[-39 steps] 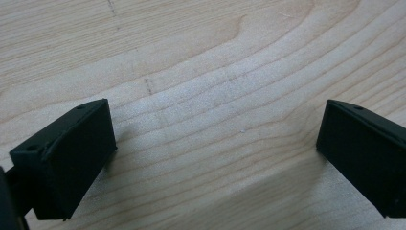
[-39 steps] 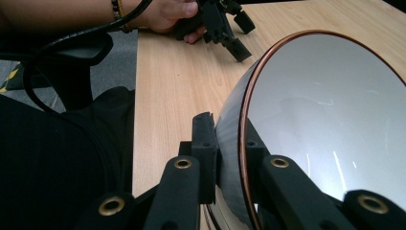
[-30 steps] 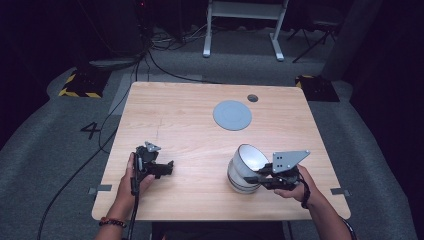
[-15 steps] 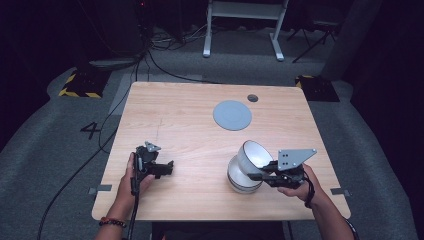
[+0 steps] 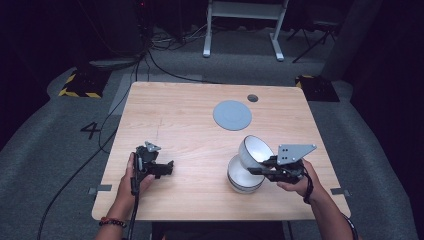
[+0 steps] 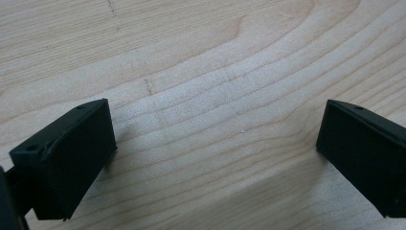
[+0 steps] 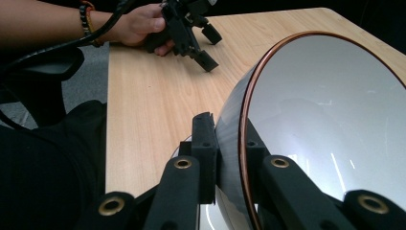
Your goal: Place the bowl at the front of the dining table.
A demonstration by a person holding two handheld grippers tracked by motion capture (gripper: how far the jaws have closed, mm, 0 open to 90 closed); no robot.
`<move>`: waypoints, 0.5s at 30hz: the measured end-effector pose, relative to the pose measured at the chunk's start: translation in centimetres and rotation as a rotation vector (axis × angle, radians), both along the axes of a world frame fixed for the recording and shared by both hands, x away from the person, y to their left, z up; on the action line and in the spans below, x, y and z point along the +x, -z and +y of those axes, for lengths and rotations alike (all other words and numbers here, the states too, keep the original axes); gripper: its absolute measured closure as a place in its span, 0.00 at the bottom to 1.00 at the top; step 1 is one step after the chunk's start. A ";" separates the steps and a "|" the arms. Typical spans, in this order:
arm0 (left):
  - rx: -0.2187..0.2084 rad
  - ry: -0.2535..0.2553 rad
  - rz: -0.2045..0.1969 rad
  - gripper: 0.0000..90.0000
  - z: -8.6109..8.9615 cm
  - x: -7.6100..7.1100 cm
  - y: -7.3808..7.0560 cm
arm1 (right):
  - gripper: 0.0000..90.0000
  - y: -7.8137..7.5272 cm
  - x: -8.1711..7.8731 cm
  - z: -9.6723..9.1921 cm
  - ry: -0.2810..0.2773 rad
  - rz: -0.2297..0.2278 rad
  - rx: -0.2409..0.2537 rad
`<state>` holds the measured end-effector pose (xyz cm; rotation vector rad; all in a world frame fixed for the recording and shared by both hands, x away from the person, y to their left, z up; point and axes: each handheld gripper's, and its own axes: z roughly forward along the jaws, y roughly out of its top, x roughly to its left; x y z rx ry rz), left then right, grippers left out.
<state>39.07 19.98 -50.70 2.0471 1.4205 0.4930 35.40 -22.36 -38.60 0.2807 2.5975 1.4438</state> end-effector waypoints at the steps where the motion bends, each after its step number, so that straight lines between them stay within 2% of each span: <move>1: 0.000 0.000 0.000 0.00 0.0 0.0 0.0 | 0.92 0.0 0.1 0.0 0.004 -0.005 0.000; 15: -0.002 0.000 -0.001 0.00 0.0 0.0 0.0 | 0.92 -0.9 2.3 -0.2 0.073 -0.025 0.007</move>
